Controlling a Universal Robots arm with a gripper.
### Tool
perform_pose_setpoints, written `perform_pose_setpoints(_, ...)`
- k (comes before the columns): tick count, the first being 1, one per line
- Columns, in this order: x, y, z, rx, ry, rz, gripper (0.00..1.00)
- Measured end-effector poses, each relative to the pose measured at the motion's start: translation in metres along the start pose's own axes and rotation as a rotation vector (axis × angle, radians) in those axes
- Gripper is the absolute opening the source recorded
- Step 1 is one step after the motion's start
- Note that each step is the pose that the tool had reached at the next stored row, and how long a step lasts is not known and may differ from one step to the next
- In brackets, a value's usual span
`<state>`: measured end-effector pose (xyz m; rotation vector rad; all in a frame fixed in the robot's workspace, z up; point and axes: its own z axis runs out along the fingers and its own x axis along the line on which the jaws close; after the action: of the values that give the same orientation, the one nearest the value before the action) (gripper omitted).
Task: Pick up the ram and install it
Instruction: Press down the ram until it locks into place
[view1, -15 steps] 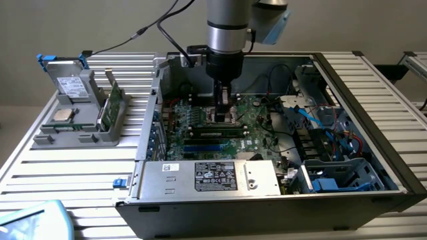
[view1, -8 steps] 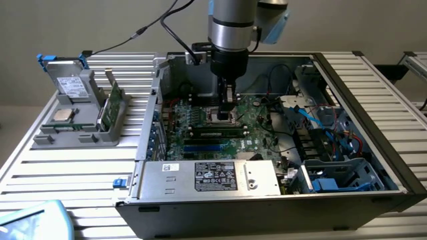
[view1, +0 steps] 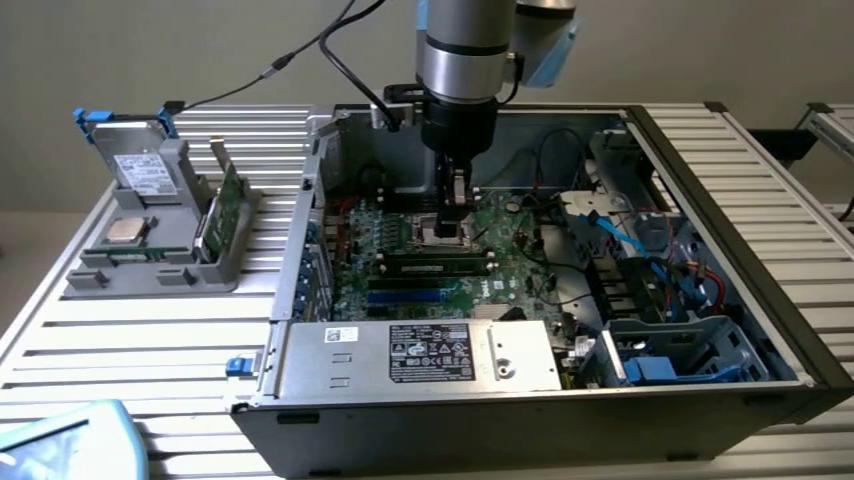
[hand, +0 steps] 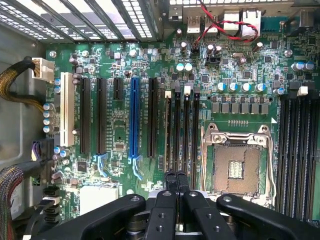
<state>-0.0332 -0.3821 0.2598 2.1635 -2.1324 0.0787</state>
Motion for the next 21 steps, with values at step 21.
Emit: perform_pose_setpoints(21, -0.0004, -0.0001, 0.0041, -0.0157, -0.0081, 0.144, 0.11)
